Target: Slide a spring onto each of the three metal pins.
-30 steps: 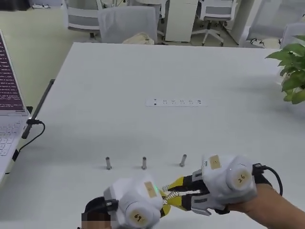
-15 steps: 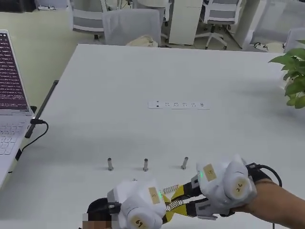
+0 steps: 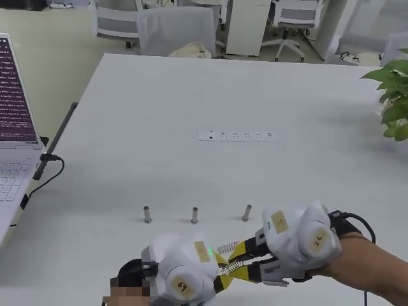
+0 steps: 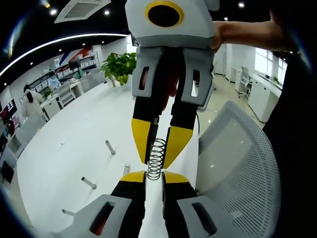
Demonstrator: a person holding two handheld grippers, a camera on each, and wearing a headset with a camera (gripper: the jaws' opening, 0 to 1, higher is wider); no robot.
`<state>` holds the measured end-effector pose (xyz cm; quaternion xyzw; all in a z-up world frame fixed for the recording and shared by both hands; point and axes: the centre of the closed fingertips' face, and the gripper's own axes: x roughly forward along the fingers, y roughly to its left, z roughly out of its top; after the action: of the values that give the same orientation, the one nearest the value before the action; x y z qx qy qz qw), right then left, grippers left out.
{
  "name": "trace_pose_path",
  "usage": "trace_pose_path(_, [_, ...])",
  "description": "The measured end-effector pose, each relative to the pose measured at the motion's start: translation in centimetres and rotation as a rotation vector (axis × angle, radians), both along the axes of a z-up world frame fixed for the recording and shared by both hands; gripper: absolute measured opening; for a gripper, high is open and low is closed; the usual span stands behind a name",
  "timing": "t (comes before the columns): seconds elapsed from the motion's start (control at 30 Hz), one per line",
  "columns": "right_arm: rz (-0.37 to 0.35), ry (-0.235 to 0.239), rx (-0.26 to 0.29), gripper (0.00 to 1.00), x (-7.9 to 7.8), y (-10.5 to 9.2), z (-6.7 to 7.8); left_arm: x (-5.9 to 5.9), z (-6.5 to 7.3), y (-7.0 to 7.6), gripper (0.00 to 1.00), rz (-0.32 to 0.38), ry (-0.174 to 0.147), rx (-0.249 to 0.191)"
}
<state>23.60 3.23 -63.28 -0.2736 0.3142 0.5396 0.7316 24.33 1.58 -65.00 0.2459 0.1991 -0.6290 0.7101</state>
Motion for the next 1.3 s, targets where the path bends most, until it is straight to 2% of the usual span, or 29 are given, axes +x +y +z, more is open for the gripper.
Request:
trace_pose_path(0.1, [-0.019, 0.000, -0.006, 0.09, 0.5, -0.4, -0.4, 0.5, -0.1, 0.7, 0.09, 0.034, 0.027, -0.013])
trace_pose_path(0.17, [-0.029, 0.001, -0.004, 0.09, 0.7, -0.6, -0.6, 0.9, -0.1, 1.1, 0.10, 0.061, 0.023, -0.018])
trace_pose_path(0.33, [-0.044, 0.006, -0.004, 0.09, 1.0, -0.9, -1.0, 1.6, -0.4, 2.6, 0.15, 0.119, 0.045, -0.021])
trace_pose_path(0.53, [-0.082, 0.017, -0.016, 0.09, 1.9, -1.6, -1.9, 2.8, -0.9, 5.0, 0.19, 0.217, 0.083, -0.033])
trace_pose_path(0.67, [-0.098, 0.019, -0.010, 0.09, 2.3, -1.8, -2.2, 3.5, -1.4, 6.6, 0.20, 0.263, 0.079, -0.021])
trace_pose_path(0.73, [-0.098, 0.016, -0.014, 0.09, 2.6, -1.8, -2.1, 3.8, -1.5, 7.4, 0.22, 0.310, 0.108, -0.039])
trace_pose_path(0.77, [-0.100, 0.015, -0.011, 0.09, 2.8, -1.8, -2.1, 4.1, -1.5, 8.0, 0.22, 0.328, 0.111, -0.044])
trace_pose_path(0.93, [-0.101, 0.017, -0.025, 0.09, 3.3, -2.2, -2.5, 4.7, -1.8, 9.9, 0.25, 0.375, 0.114, -0.042])
trace_pose_path(1.0, [-0.101, 0.018, -0.029, 0.09, 3.4, -2.3, -2.6, 4.8, -1.6, 10.3, 0.26, 0.385, 0.121, -0.059])
trace_pose_path(1.17, [-0.095, 0.026, -0.045, 0.09, 3.8, -2.5, -3.0, 5.6, -1.5, 11.3, 0.27, 0.428, 0.122, -0.067])
trace_pose_path(1.3, [-0.094, 0.027, -0.049, 0.09, 4.4, -2.4, -3.2, 6.0, -1.6, 12.2, 0.28, 0.448, 0.114, -0.055])
